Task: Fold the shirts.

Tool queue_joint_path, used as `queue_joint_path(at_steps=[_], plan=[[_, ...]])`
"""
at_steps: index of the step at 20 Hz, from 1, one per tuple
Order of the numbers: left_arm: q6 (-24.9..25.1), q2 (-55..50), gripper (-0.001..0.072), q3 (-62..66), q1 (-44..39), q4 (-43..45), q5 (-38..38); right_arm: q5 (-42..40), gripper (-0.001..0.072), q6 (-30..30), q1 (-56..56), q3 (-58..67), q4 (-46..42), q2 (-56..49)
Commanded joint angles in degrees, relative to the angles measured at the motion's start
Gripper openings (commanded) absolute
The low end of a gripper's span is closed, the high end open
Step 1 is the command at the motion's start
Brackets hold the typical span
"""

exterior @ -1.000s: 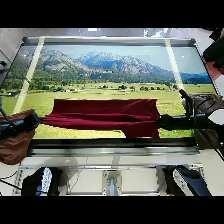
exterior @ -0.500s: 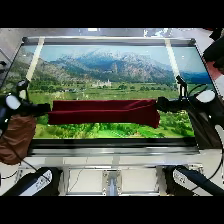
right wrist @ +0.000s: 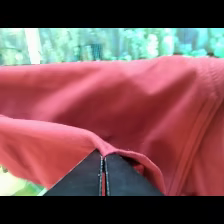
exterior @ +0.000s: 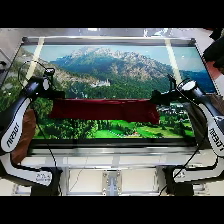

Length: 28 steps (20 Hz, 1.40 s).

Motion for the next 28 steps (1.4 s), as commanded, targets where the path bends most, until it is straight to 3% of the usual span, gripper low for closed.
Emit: queue_joint_path(at_steps=[1, 2, 3, 4, 5, 6, 9, 11, 13, 15, 17, 20, 24, 26, 28], plan=[[-1.36, -2.80, 0.0024, 1.55, -0.59, 1.03, 0.96, -4.42, 0.0018, -0.11, 0.04, 0.61, -0.42, -2.51], [-2.93, -2.73, 0.0047, 1.55, -0.59, 1.05, 1.09, -6.12, 0.0020, -0.07, 0.02, 0.61, -0.09, -2.49], [-3.56, -2.69, 0.0218, 1.55, -0.57, 1.05, 1.09, -7.39, 0.0048, -0.07, 0.02, 0.61, -0.02, -2.49], [-3.54, -2.60, 0.0548, 1.55, -0.57, 1.07, 1.09, -7.67, 0.0170, -0.04, 0.02, 0.66, 0.00, -2.47], [-3.54, -2.34, 0.0708, 1.57, -0.57, 1.07, 0.81, -6.64, 0.0314, -0.02, 0.02, 1.03, -0.04, -2.45], [-3.52, -1.62, 0.0700, 1.57, -0.57, 1.07, 0.13, -3.85, 0.0393, 0.00, -0.11, 2.01, -0.22, -2.45], [-3.50, 2.93, 0.0701, 1.57, -0.50, 1.11, -0.35, 10.25, 0.0386, 0.20, -1.64, 8.31, -4.20, -2.10], [-3.50, 7.37, 0.0701, 1.57, -0.52, 1.09, 0.33, 19.54, 0.0380, 1.60, -3.10, 12.83, -13.66, -0.61], [-3.54, 11.58, 0.0701, 1.57, -0.59, 1.01, 1.64, 23.82, 0.0381, 1.92, -4.42, 14.23, -24.59, 2.10], [-3.54, 15.34, 0.0701, 1.57, -0.59, -0.66, 3.76, 24.37, 0.0391, 1.84, -5.70, 14.03, -28.85, 3.34], [-3.52, 17.97, 0.0701, 1.57, -0.63, -4.50, 5.90, 22.16, 0.0396, 1.86, -6.93, 13.46, -26.93, 2.34], [-3.48, 20.20, 0.0701, 1.57, -1.01, -6.01, 8.04, 20.98, 0.0424, -0.20, -9.18, 11.98, -16.85, -2.23], [-3.50, 20.59, 0.0700, 1.57, -1.03, -6.88, 9.18, 23.10, 0.0531, -4.17, -12.74, 11.98, -3.21, -10.64], [-3.50, 20.59, 0.0700, 1.57, -1.05, -9.09, 9.18, 23.96, 0.0532, -4.61, -13.00, 12.00, -2.95, -13.46], [-3.50, 20.59, 0.0700, 1.57, -1.20, -10.56, 9.18, 23.91, 0.0611, -6.05, -13.00, 11.98, -3.13, -14.93]])
